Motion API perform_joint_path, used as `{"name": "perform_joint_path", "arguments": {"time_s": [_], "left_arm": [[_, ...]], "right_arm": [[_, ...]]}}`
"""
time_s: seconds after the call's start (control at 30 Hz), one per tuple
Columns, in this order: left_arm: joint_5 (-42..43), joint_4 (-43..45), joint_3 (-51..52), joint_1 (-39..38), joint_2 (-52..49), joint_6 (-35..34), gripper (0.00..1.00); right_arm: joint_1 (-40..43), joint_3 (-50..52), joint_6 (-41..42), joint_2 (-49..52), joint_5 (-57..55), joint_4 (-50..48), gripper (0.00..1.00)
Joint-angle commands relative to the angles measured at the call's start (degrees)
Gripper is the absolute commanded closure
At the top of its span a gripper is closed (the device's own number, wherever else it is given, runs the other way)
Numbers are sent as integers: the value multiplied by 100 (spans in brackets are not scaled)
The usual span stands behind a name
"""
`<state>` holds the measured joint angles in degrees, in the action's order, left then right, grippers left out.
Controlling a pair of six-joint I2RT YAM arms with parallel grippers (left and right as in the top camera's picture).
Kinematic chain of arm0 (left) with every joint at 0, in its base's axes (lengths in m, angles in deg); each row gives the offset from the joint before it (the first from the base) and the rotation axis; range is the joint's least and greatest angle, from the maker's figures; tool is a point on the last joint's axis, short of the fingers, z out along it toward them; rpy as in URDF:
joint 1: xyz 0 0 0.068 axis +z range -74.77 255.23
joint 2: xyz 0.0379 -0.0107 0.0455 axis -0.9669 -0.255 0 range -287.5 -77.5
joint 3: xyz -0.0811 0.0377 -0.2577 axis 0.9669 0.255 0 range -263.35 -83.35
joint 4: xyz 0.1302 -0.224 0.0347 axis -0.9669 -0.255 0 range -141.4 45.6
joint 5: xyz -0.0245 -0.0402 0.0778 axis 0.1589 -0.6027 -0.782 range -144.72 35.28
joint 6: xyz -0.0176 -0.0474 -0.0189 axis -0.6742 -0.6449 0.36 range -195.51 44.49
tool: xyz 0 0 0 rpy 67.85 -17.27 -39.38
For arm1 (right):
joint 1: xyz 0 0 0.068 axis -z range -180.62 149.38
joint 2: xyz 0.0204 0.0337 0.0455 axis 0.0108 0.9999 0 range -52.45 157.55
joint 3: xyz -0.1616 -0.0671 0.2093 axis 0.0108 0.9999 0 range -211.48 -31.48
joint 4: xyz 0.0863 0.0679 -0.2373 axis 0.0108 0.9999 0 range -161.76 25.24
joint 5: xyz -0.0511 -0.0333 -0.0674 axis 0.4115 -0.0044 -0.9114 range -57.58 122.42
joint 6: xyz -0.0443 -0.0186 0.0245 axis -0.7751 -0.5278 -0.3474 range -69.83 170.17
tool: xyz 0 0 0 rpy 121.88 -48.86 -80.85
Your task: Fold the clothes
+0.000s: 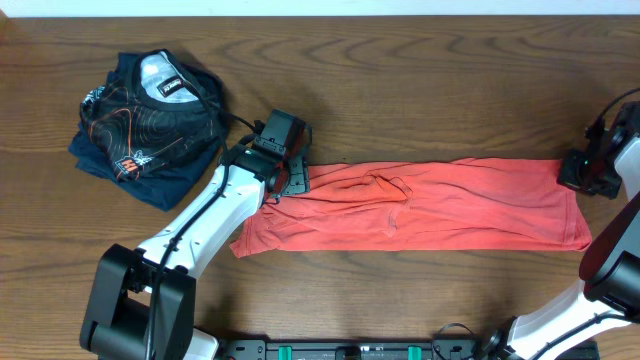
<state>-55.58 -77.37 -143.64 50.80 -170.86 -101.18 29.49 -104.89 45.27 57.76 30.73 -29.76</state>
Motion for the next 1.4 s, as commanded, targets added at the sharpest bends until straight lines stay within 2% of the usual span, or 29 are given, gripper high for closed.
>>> {"name": "perform_joint_path", "arguments": {"time_s": [0.0, 0.17, 0.2, 0.27, 0.3, 0.33, 0.43, 0.6, 0.87, 1.03, 1.23, 1.37], "left_arm": [[-111, -15, -68, 31, 13, -11, 30], [-111, -20, -68, 31, 13, -11, 30], [-111, -22, -68, 31, 13, -11, 30], [-111, -39, -68, 31, 13, -11, 30], [-111, -44, -70, 31, 13, -11, 30], [-114, -55, -68, 31, 13, -11, 30], [-114, -55, -70, 31, 13, -11, 30], [-114, -55, -70, 31, 13, -13, 30], [-111, -61, -68, 31, 13, -11, 30], [-111, -81, -68, 31, 13, -11, 30], [-111, -81, -70, 31, 13, -11, 30], [-111, -83, -70, 31, 13, -13, 30]], "right_arm": [[63, -107, 127, -28, 26, 76, 99], [101, -107, 170, -28, 20, 109, 99], [116, -107, 197, -28, 17, 83, 94], [149, -107, 219, -28, 26, -46, 65], [160, -107, 234, -28, 28, -114, 56], [162, -107, 234, -28, 33, -155, 54], [160, -103, 232, -26, 68, -221, 60], [160, -74, 232, -15, 72, -267, 64], [153, 46, 229, 170, 492, -367, 61], [157, 44, 229, 170, 514, -404, 71], [175, 46, 229, 195, 496, -407, 66], [175, 46, 227, 232, 494, -387, 76]]}}
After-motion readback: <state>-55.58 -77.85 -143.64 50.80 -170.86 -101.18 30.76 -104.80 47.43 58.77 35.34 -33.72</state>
